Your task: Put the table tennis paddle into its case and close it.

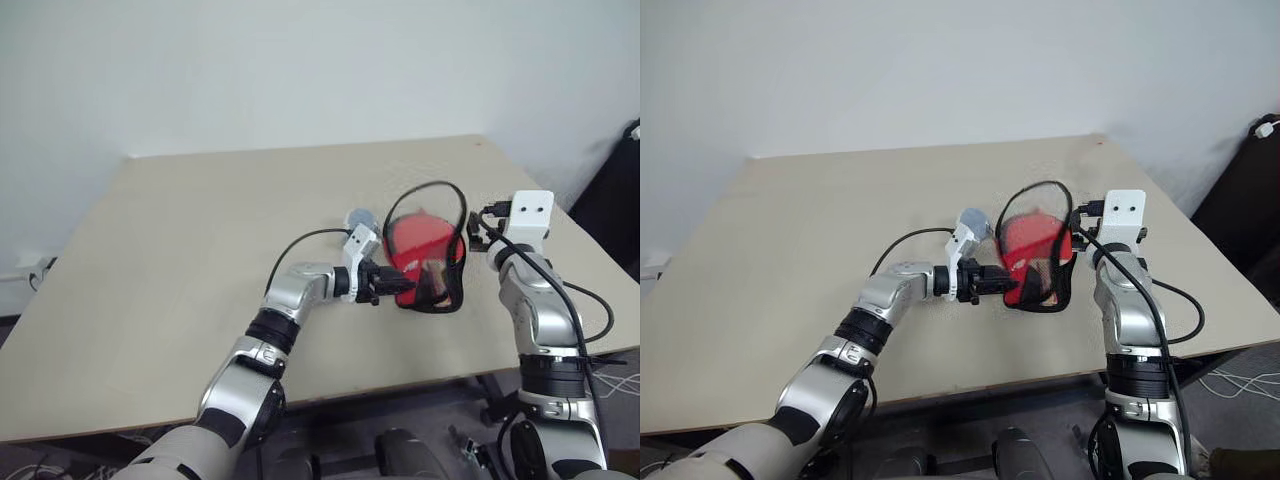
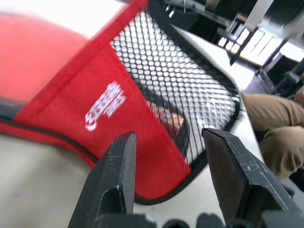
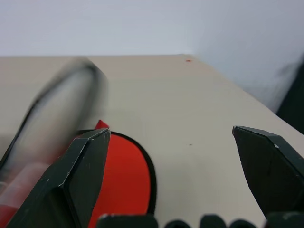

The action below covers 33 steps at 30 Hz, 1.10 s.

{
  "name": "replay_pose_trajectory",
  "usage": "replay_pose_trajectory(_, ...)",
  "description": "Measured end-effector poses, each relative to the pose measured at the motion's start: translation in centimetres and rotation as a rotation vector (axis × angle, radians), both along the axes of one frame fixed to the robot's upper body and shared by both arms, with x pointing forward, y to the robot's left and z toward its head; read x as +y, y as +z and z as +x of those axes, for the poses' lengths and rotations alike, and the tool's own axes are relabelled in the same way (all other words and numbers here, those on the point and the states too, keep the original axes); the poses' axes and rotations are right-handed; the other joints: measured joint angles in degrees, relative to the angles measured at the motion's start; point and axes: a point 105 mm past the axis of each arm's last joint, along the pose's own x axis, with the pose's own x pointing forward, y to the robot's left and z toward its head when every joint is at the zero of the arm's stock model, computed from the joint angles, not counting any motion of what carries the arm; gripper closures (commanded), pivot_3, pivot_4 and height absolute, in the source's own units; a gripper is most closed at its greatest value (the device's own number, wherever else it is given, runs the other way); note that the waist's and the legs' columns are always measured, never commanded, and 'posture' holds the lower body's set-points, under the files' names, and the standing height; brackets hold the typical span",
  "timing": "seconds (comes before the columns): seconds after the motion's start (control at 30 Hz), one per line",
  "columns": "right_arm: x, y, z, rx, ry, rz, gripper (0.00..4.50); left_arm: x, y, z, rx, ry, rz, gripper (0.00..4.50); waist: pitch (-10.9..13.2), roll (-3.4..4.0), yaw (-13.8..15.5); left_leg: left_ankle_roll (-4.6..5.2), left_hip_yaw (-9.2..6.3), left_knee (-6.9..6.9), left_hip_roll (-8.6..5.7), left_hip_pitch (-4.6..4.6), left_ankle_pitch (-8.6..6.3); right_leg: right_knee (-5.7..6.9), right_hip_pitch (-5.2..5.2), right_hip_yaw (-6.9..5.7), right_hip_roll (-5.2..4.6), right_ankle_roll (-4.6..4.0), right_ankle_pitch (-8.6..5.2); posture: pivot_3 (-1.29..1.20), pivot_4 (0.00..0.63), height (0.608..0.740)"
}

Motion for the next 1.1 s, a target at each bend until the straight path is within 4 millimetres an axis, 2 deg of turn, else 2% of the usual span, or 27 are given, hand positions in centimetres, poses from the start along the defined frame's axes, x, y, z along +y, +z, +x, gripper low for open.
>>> replay_pose_trajectory(0.17, -0.6, 0.3, -0.1, -0.016, -0.023, 0.008, 0.04, -0.5, -0.3, -0.1, -0.003, -0.010, 0.014, 2.21, 0.0, 0.00, 0.0, 0.00, 0.01, 0.01, 0.00, 0.01, 0.00, 0.02, 0.01, 0.00, 0.00, 0.00, 0.00, 0.00, 0.000, 0.740)
replay_pose_trajectory(0.33, -0.5, 0.2, -0.1, -0.016, -0.020, 0.009, 0.04, 0.0, 0.8, 1.1, 0.052, 0.082, -0.067, 2.21, 0.0, 0.00, 0.0, 0.00, 0.00, 0.02, 0.00, 0.01, 0.00, 0.02, 0.01, 0.00, 0.00, 0.00, 0.00, 0.00, 0.000, 0.740)
replay_pose_trajectory(0.6, 0.1, 0.1, 0.0, -0.018, -0.004, 0.016, 0.04, 2.2, 1.1, 3.0, 0.371, 0.317, -0.213, 2.21, 0.0, 0.00, 0.0, 0.00, -0.02, 0.02, 0.00, 0.00, 0.00, 0.01, 0.01, 0.00, 0.00, 0.02, 0.01, 0.00, 0.000, 0.740)
replay_pose_trajectory(0.9, 0.8, -0.5, 0.1, -0.006, 0.015, 0.027, 0.04, 2.1, 0.4, 2.5, 0.776, 0.425, -0.309, 2.21, 0.0, 0.00, 0.0, 0.00, -0.04, -0.01, 0.00, 0.02, 0.00, 0.02, 0.00, -0.01, 0.00, 0.03, 0.01, 0.00, 0.000, 0.740)
replay_pose_trajectory(1.1, 0.8, -0.5, 0.1, -0.008, 0.015, 0.031, 0.04, 2.1, -0.5, 1.9, 0.870, 0.465, -0.249, 2.21, 0.0, 0.00, 0.0, -0.02, -0.03, -0.02, -0.01, 0.04, 0.00, 0.02, 0.02, -0.01, 0.00, 0.03, 0.01, 0.00, 0.000, 0.740)
